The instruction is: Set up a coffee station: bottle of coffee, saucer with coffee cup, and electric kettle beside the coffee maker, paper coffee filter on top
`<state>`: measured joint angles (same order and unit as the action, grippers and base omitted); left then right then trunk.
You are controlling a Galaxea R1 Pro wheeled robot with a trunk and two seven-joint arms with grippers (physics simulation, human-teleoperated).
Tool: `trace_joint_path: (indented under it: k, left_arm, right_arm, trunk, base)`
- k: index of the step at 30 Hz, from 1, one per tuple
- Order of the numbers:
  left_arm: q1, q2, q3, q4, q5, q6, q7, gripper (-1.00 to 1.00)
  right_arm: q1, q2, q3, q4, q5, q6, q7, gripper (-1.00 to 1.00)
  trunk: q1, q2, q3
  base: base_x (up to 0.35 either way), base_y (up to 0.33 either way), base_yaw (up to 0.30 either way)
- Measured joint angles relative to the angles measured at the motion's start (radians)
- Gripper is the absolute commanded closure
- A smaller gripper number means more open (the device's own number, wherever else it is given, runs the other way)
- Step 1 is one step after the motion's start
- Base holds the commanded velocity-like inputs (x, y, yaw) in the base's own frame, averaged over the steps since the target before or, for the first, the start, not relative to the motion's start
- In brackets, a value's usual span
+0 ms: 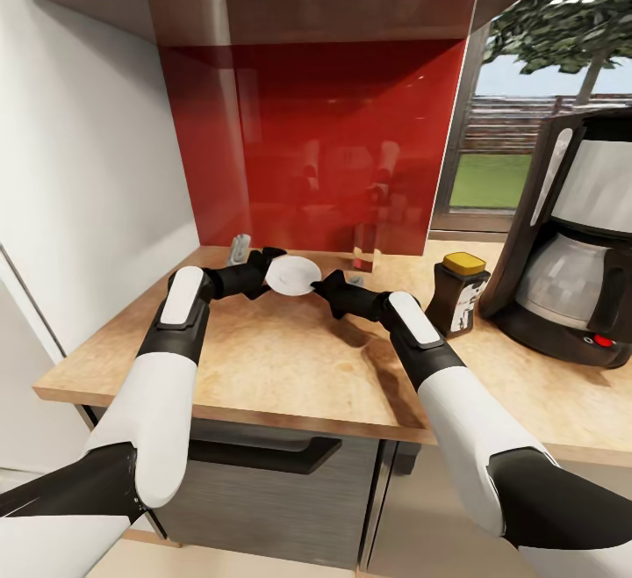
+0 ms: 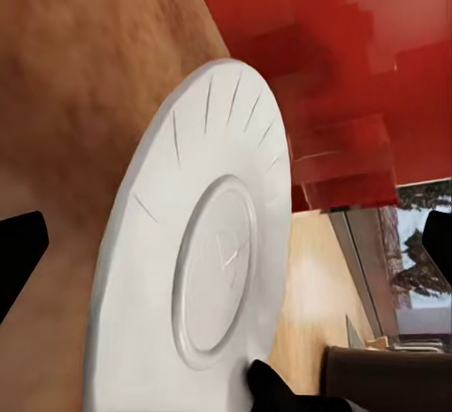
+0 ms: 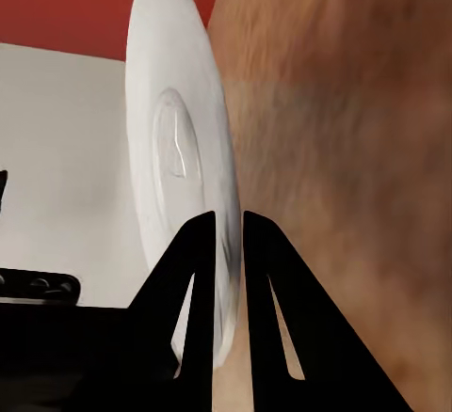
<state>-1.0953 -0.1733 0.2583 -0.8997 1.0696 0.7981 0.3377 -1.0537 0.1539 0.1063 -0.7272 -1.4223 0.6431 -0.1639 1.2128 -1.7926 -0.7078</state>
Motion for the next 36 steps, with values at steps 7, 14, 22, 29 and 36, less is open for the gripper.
trace_joint_path:
  k: [7,14,22,29,36]
  left_arm:
    - [0.0,0.0,0.002,0.0,0.0,0.0,0.0,-1.0]
    - [0.001,0.0,0.005,0.0,0.0,0.0,0.001,-1.0]
    - [0.001,0.0,0.006,0.0,0.0,0.0,0.001,-1.0]
    - [0.0,0.0,0.007,0.001,0.0,0.0,0.001,-1.0]
    - [0.0,0.0,0.01,-0.001,0.0,0.001,0.0,-1.0]
  right_arm:
    - [0.0,0.0,0.0,0.0,0.0,0.0,0.0,1.0]
    - [0.0,0.0,0.001,0.0,0.002,-0.001,0.0,1.0]
    - [0.0,0.0,0.001,0.002,0.005,-0.002,0.008,1.0]
    - [0.0,0.0,0.0,0.002,0.006,-0.002,0.008,1.0]
    - [0.0,-0.003,-0.001,0.001,0.005,-0.002,0.007,1.0]
  trunk:
    - [0.0,0.0,0.0]
    - [0.0,0.0,0.0]
    - [0.0,0.0,0.0]
    - [0.0,0.0,0.0]
    - [0.0,0.0,0.0]
  base:
    - [0.0,0.0,0.0]
    - [0.0,0.0,0.0]
    - [-0.037,0.0,0.0]
    - [-0.141,0.0,0.0]
    - [-0.201,0.0,0.0]
